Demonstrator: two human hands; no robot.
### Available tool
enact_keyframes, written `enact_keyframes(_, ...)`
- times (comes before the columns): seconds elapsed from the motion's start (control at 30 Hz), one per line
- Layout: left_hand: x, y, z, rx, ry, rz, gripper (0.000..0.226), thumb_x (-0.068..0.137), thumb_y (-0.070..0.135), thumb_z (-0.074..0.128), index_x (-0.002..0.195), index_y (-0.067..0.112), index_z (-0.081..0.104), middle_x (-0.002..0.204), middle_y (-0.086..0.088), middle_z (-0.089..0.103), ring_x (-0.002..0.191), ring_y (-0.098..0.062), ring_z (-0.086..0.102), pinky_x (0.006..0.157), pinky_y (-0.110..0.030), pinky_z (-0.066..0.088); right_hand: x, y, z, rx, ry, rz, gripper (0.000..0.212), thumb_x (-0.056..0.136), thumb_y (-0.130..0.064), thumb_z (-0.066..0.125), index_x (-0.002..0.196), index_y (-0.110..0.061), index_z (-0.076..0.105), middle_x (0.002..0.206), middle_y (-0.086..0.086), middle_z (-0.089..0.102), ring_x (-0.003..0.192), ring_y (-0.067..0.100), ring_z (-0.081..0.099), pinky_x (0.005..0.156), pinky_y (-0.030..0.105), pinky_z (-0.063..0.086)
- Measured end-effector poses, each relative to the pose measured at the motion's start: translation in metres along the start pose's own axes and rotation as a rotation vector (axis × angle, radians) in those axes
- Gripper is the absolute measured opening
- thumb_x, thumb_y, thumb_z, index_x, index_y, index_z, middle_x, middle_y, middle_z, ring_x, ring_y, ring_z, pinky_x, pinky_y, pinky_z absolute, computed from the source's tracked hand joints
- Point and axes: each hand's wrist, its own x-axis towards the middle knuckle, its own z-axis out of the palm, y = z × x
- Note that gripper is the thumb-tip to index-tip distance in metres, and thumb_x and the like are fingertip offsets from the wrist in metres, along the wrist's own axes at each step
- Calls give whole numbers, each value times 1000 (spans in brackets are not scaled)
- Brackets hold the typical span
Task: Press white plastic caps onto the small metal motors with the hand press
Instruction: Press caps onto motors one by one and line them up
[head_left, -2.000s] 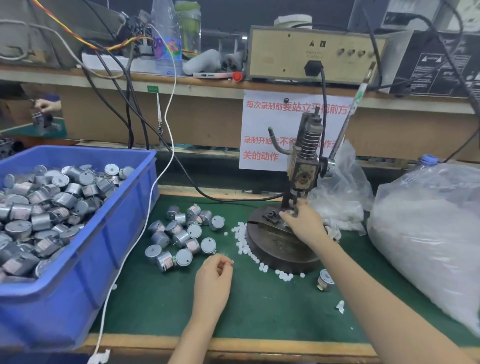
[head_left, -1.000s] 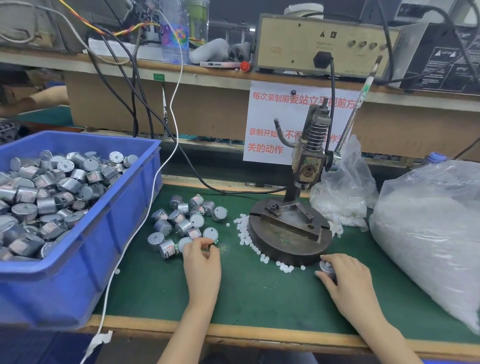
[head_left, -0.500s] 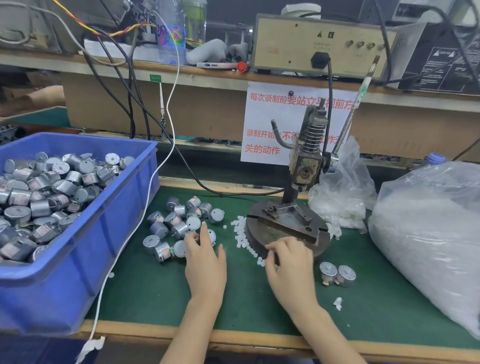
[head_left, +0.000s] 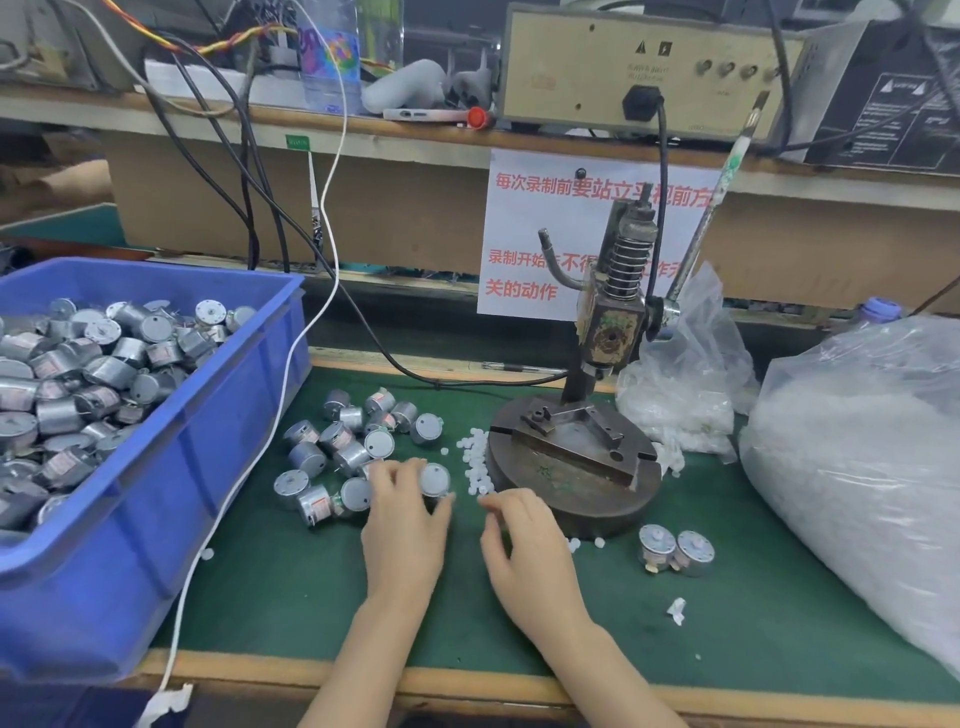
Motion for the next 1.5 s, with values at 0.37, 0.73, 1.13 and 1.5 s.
enact_keyframes(0.37, -22, 10, 9, 93, -236, 481, 34, 81, 14, 55, 114, 20, 55, 110, 4, 46, 82, -18, 54, 54, -25, 30, 0, 8, 0, 170, -43, 313, 40, 80, -16, 66, 119, -17, 57, 107, -13, 52, 102, 2, 49, 81, -2, 29)
enact_keyframes(0.73, -20, 7, 13, 179, -331, 518, 36, 90, 41, 50, 124, 27, 50, 115, 12, 42, 102, -7, 48, 69, -21, 36, 1, 24, -19, 400, 416, 498, 35, 90, -29, 58, 124, -23, 55, 102, -3, 58, 74, -2, 52, 67, 5, 40)
enact_keyframes(1.13, -20, 7, 16, 243, -344, 627, 28, 95, 42, 43, 112, 29, 60, 112, 9, 48, 109, -10, 44, 67, -20, 31, 0, 24, -18, 400, 376, 496, 26, 89, -24, 60, 115, -25, 58, 94, -2, 59, 73, -4, 51, 67, 3, 37)
enact_keyframes(1.5, -20, 6, 16, 243, -277, 562, 25, 97, 37, 38, 102, 20, 56, 107, 8, 48, 105, -8, 44, 69, -20, 32, -1, 23, -16, 255, 228, 341, 36, 97, -19, 43, 132, -12, 50, 96, -14, 55, 95, -18, 46, 78, -3, 29)
